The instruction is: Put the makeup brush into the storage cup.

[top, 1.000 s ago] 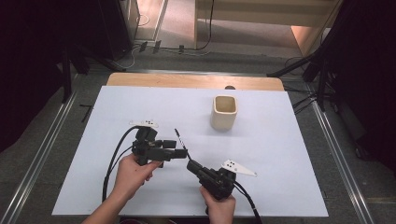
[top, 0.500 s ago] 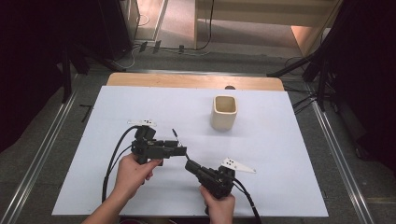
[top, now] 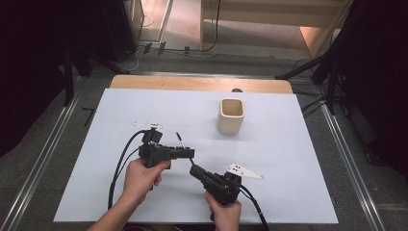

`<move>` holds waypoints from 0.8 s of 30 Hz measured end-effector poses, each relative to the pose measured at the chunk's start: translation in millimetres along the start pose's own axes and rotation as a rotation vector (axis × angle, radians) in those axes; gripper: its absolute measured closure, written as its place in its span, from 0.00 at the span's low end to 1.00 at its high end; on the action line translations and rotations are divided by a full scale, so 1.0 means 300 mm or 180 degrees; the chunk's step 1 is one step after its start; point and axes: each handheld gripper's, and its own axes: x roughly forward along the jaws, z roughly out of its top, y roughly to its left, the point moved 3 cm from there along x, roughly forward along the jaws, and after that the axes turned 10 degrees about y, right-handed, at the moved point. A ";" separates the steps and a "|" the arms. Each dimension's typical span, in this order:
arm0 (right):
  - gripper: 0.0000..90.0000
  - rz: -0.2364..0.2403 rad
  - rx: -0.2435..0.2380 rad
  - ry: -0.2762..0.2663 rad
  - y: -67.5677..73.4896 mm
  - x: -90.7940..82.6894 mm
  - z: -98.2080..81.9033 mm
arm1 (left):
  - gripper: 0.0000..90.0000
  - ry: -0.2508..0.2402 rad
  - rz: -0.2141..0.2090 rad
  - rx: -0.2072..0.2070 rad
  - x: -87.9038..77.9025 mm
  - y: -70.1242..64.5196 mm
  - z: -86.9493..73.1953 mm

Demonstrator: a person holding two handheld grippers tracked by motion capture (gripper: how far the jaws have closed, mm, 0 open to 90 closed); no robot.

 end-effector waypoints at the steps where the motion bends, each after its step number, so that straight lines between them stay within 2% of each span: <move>1: 0.95 -0.0002 0.0004 0.0011 0.001 0.001 -0.001 | 0.70 0.0006 -0.0021 -0.0013 0.002 0.000 0.000; 2: 0.95 -0.0008 -0.0005 0.0008 0.000 0.002 -0.001 | 0.76 0.0001 -0.0043 -0.0018 0.002 0.000 0.000; 7: 0.95 -0.0008 -0.0030 0.0028 0.002 0.005 -0.005 | 0.82 0.0028 -0.0045 -0.0046 0.006 0.001 -0.002; 10: 0.95 -0.0004 -0.0047 0.0029 0.004 0.006 -0.006 | 0.87 0.0029 -0.0119 -0.0063 0.004 0.006 -0.002; 14: 0.95 -0.0007 -0.0070 0.0055 0.004 0.009 -0.009 | 0.88 0.0041 -0.0143 -0.0063 0.003 0.006 -0.002; 17: 0.95 0.0001 -0.0080 0.0076 0.006 0.010 -0.011 | 0.90 0.0046 -0.0222 -0.0102 0.002 0.006 -0.002; 18: 0.95 0.0007 -0.0087 0.0076 0.005 0.011 -0.011 | 0.90 0.0054 -0.0231 -0.0072 -0.001 0.005 -0.003; 20: 0.95 0.0043 -0.0076 0.0106 0.009 0.012 -0.012 | 0.93 0.0055 -0.0320 -0.0108 -0.005 -0.001 -0.003; 22: 0.95 0.0033 -0.0130 0.0105 0.012 0.012 -0.012 | 0.94 0.0070 -0.0328 -0.0082 -0.008 -0.004 -0.003; 24: 0.94 0.0015 -0.0150 0.0128 0.013 0.012 -0.011 | 0.94 0.0088 -0.0363 -0.0113 -0.008 -0.003 -0.004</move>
